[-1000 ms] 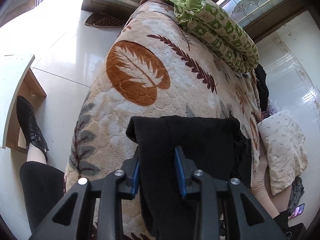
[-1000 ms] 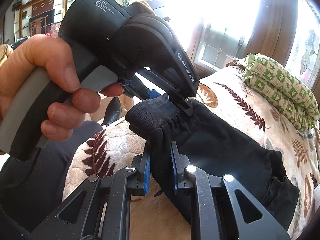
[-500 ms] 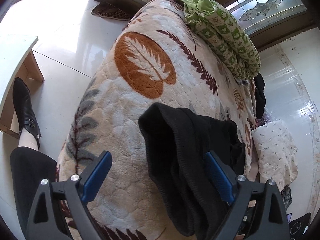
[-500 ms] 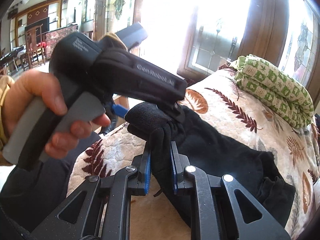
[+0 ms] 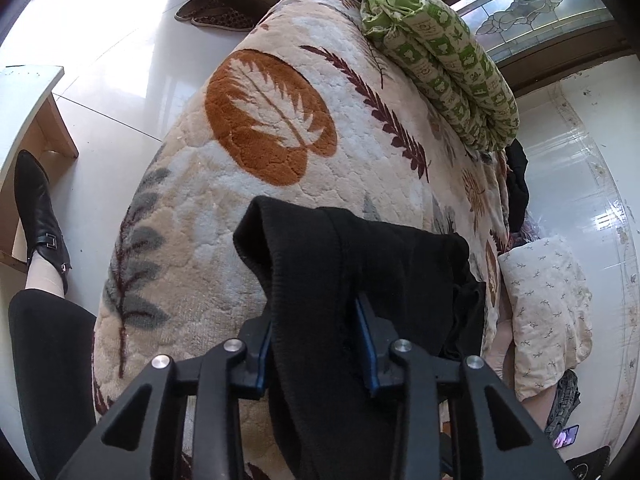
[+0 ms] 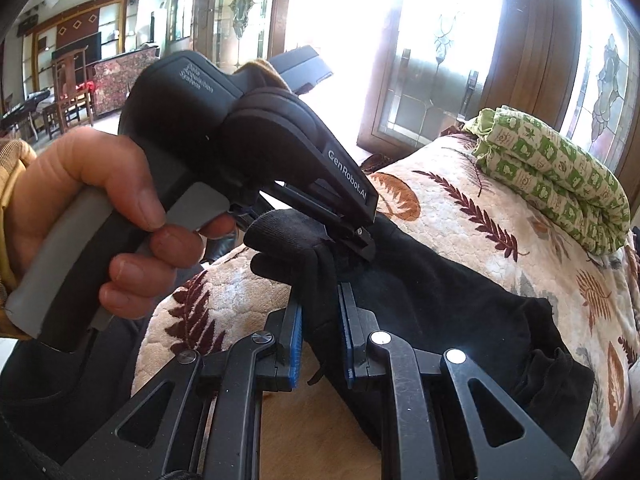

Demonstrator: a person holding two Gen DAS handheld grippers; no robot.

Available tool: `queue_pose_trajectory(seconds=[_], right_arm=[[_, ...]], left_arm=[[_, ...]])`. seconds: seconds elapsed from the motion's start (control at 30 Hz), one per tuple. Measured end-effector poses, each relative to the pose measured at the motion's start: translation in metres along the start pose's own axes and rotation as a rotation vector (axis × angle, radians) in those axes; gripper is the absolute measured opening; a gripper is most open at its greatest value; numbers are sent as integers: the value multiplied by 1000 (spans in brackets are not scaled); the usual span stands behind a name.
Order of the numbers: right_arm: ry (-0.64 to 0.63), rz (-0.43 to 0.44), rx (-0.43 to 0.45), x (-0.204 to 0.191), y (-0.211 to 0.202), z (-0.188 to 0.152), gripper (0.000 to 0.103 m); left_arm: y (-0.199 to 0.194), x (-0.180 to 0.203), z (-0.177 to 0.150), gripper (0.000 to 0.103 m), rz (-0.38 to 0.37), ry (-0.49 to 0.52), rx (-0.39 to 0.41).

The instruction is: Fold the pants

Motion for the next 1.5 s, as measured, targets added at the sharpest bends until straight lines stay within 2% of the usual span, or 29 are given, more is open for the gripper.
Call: queue_pose_trajectory(seconds=[0.23,0.33,0.43,0.63,0.67,0.73,0.8,0.83,0.97,1.07,1.17,1.23,1.37,1.4,1.5], right_arm=[[11,10,3,2,-2,-2,15],[11,11,4,0,-3,-4,15],[13,3,12,3,-8,-5,15],[21,4,26,6,-16,-3,16],[12,-11,32,6,-18,-4,19],[-17,-55,42,4,-19,-5,55],[-57,-111,72,2,-22,-5,72],[-94,-150,85,-1,-21,-5,73],[-208,-193,65,-16,-3,-10,73],[-251,-179,40,-27,8,-17,70],[-296,-173,1,-38,19,-23,63],[-323,-177,-28,-43,27,-25,54],[-376,-220,-77,-47,46,-24,53],[-394,-234,-81,-48,51,-24,48],[-419,-275,-104,-48,60,-22,26]], left_arm=[[-12,-5,-1,36,32,-6,6],[-14,2,-2,28,53,23,21],[-18,14,-4,25,78,74,42],[-28,27,-3,21,85,82,58],[-28,29,-3,21,91,86,59],[-29,32,-4,20,90,87,55],[-27,36,-7,20,83,88,36],[-25,37,-8,20,87,91,27],[-21,36,-9,20,94,99,17],[-19,31,-8,20,91,97,-4],[-17,24,-5,20,86,101,-30],[-15,21,-2,20,81,100,-51],[-12,19,3,20,77,110,-81],[-11,18,4,20,81,114,-86],[-7,13,6,20,91,114,-98]])
Point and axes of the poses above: each gripper's, at about its wrist camera, not at the fingertips, and y roughly the way its jaws point, x to its right, z to its top, the point moved 8 cm from there along y, roughly the way its jaws point, and after that the axes turned 10 degrees about -y, right-handed, at the moved point
